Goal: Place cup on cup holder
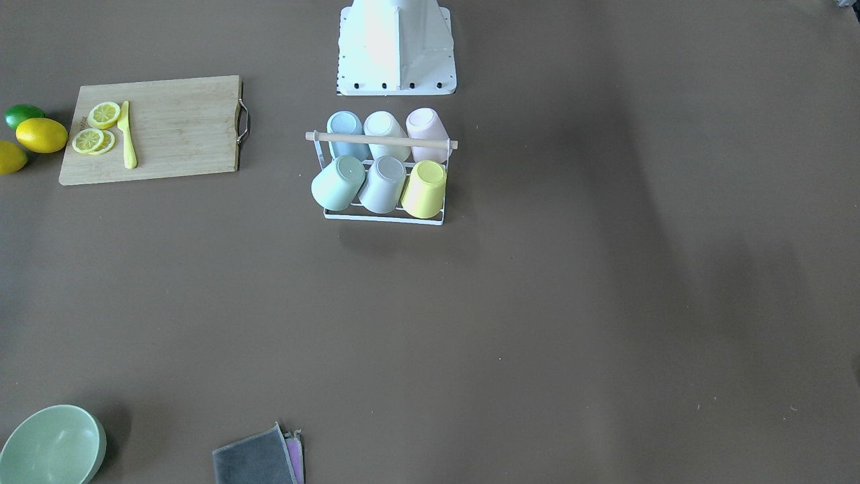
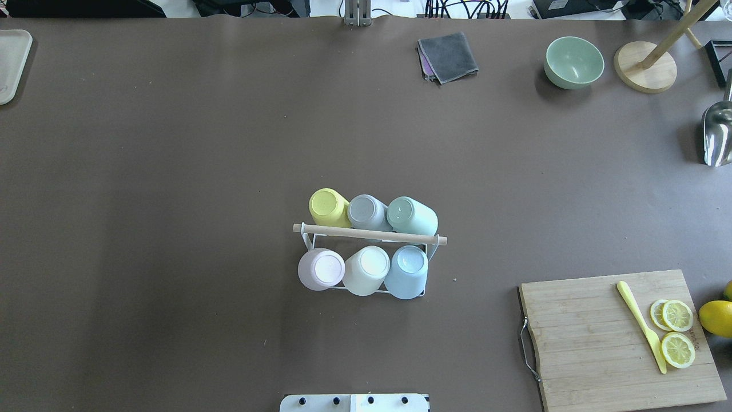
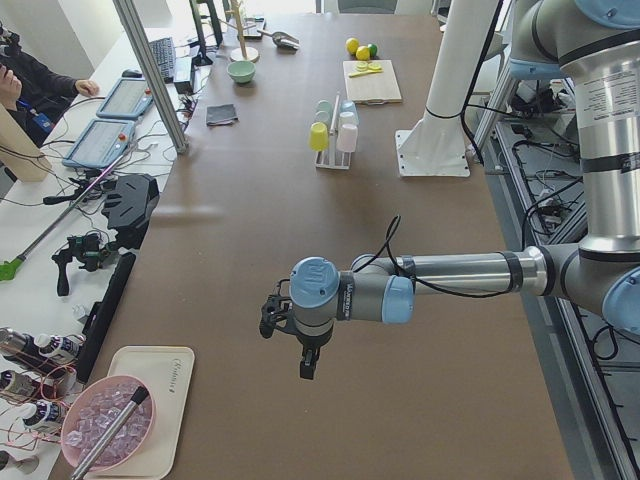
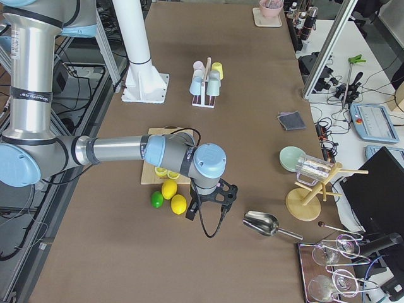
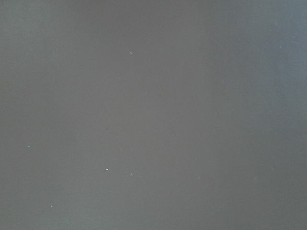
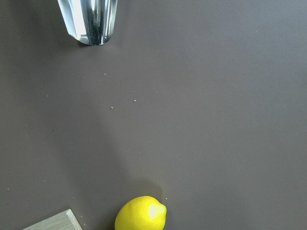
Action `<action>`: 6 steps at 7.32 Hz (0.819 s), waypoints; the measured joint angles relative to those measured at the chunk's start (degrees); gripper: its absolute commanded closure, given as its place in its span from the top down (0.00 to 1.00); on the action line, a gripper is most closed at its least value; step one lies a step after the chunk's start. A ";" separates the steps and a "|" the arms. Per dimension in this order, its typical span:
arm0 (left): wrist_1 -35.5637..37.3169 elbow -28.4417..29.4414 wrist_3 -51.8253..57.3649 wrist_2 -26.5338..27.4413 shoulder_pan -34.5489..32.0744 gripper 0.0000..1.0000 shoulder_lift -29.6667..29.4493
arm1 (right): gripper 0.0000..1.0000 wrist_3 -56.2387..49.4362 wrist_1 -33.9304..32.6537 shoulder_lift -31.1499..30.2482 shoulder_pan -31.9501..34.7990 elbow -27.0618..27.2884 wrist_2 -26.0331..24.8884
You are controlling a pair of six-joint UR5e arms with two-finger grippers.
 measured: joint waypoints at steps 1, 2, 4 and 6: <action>0.36 -0.04 -0.42 -0.03 0.00 0.98 -0.11 | 1.00 -0.09 0.03 0.04 0.00 -0.02 -0.09; 0.42 -0.09 -1.10 -0.03 0.03 0.98 -0.19 | 1.00 -0.36 0.17 0.27 0.00 0.03 -0.10; 0.22 -0.34 -1.58 -0.06 0.07 0.98 -0.46 | 1.00 -0.78 4.18 0.43 0.00 0.04 -2.03; 0.03 -0.56 -1.64 -0.02 0.09 0.98 -1.13 | 1.00 -1.01 8.63 0.22 0.00 0.01 -3.99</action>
